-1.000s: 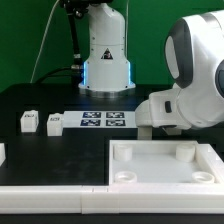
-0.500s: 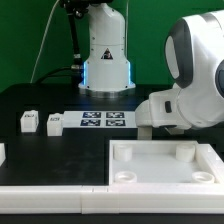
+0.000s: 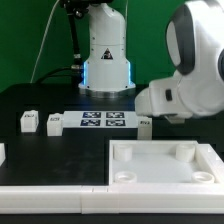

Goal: Assemble one leg

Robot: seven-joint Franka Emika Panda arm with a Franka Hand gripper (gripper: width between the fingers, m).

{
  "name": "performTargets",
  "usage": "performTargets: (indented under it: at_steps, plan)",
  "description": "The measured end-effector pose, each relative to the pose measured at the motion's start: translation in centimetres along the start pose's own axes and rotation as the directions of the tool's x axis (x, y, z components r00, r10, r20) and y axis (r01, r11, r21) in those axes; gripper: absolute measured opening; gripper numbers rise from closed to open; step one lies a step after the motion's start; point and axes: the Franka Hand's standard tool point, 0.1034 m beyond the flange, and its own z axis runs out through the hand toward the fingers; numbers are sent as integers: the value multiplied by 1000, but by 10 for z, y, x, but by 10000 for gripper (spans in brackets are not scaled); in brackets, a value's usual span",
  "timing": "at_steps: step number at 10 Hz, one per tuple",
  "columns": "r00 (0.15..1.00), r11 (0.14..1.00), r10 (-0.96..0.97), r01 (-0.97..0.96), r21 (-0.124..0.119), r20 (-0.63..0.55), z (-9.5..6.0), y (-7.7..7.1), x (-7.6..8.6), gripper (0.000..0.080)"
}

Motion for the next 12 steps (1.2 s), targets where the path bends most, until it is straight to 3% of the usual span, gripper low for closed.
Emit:
performTargets:
  at_steps: [2, 5, 7, 9, 12]
  plan:
    - [1000, 1000, 4, -4, 0, -6, -16, 4, -16, 290]
    - [1000, 1000, 3, -3, -1, -23, -19, 3, -14, 290]
    - [974, 1000, 8, -7, 8, -226, -29, 2, -4, 290]
    - [936, 1000, 15, -12, 9, -352, -37, 5, -7, 290]
    - [819, 1000, 10, -2, 15, -574, -66, 9, -10, 290]
